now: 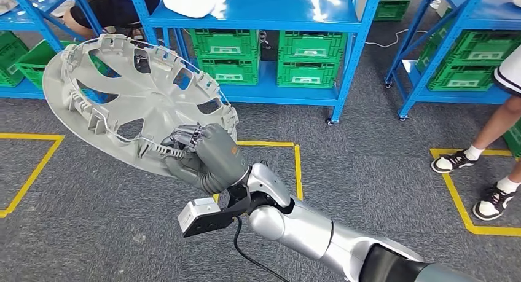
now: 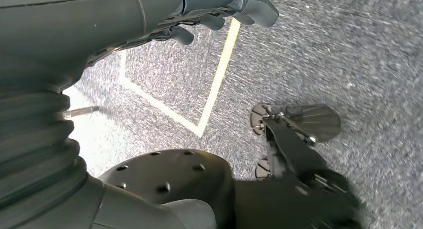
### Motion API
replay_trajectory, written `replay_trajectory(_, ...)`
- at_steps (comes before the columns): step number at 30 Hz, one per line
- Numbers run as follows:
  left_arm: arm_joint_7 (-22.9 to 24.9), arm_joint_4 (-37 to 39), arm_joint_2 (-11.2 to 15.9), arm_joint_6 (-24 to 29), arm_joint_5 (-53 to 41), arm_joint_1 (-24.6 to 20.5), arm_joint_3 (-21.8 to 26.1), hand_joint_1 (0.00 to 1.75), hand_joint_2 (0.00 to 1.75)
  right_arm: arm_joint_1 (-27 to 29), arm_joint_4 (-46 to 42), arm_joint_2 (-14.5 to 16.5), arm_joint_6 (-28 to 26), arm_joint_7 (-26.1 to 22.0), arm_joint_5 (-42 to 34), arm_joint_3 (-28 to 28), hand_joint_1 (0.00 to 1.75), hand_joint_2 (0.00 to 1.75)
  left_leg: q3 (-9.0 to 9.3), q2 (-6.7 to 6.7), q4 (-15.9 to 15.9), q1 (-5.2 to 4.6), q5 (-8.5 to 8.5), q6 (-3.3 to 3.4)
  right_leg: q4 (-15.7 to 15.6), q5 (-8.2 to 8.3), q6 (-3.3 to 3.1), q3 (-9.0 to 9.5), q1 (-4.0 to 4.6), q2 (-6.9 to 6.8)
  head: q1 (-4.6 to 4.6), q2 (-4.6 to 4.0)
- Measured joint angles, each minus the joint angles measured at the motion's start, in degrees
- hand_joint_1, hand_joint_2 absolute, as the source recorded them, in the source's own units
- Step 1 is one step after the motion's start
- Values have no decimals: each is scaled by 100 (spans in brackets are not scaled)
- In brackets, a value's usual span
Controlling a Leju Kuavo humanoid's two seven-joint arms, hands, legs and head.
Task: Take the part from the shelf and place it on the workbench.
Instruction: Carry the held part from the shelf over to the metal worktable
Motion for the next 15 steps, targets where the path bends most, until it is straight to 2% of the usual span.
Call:
replay_trajectory(1, -1, -3, 0, 3, -31, -6, 1, 0, 175, 41, -1, 0, -42, -37, 29, 0, 175, 175, 137, 96, -248, -14, 57, 35, 2, -4, 33, 7, 16, -59, 6, 0)
replay_trajectory(2, -10, -4, -1, 5, -73, -11, 1, 0, 175, 85, -4, 0, -81, -63, 61, -4, 175, 175, 183, 149, -354, -27, 64, 73, 0, -4, 69, 15, 33, -115, 12, 0)
replay_trajectory(4, -34, -5, 5, -20, -197, -9, -2, 0, 175, 172, -31, 0, -133, -61, 122, -28, 175, 175, 159, 30, -358, -40, 99, 150, -19, 3, 136, 39, 38, -227, 23, 0)
replay_trajectory(5, -42, -5, 11, -49, -277, -8, -10, 0, 175, 205, -56, -3, -145, -29, 141, -49, 175, 175, 153, -34, -375, -33, 121, 187, 2, -26, 173, 44, 23, -198, 25, 0)
replay_trajectory(7, -9, -10, 32, -112, -436, -43, -46, 0, 175, 265, -131, -24, -160, 68, 152, -122, 175, 175, 140, -168, -409, -13, 171, 264, 312, -254, 230, -75, -9, 79, 37, 0)
replay_trajectory(8, 28, -12, 39, -127, -504, -76, -74, 0, 175, 309, -163, -46, -168, 106, 152, -169, 175, 175, 121, -236, -413, -6, 190, 292, 643, -442, 244, -222, -20, 277, 47, 0)
replay_trajectory(9, 78, -14, 46, -133, -567, -113, -106, 0, 175, 370, -192, -75, -180, 131, 151, -219, 175, 175, 99, -317, -410, -8, 204, 313, 1039, -631, 246, -408, -16, 410, 58, 0)
replay_trajectory(10, 121, -15, 49, -130, -616, -139, -136, 0, 175, 439, -211, -105, -196, 142, 151, -261, 175, 175, 79, -404, -404, -12, 217, 324, 1388, -760, 242, -578, -9, 479, 67, 0)
replay_trajectory(11, 156, -15, 52, -117, -655, -150, -164, 0, 175, 507, -221, -130, -214, 137, 151, -293, 175, 175, 65, -491, -395, -17, 224, 325, 1574, -785, 232, -674, 0, 514, 69, 0)
replay_trajectory(12, 176, -14, 56, -97, -682, -145, -187, 0, 175, 570, -232, -149, -234, 123, 147, -315, 175, 175, 55, -577, -383, -21, 230, 321, 1536, -695, 214, -662, 8, 536, 69, 0)
replay_trajectory(13, 179, -14, 60, -72, -695, -132, -203, 0, 175, 621, -243, -159, -257, 107, 143, -331, 175, 175, 50, -656, -369, -23, 234, 314, 1275, -515, 191, -539, 13, 573, 69, 0)
replay_trajectory(15, 153, -13, 66, -28, -704, -103, -217, 0, 175, 703, -267, -172, -296, 78, 133, -360, 175, 175, 33, -795, -339, -29, 238, 285, 486, -162, 140, -157, 11, 787, 66, 0)
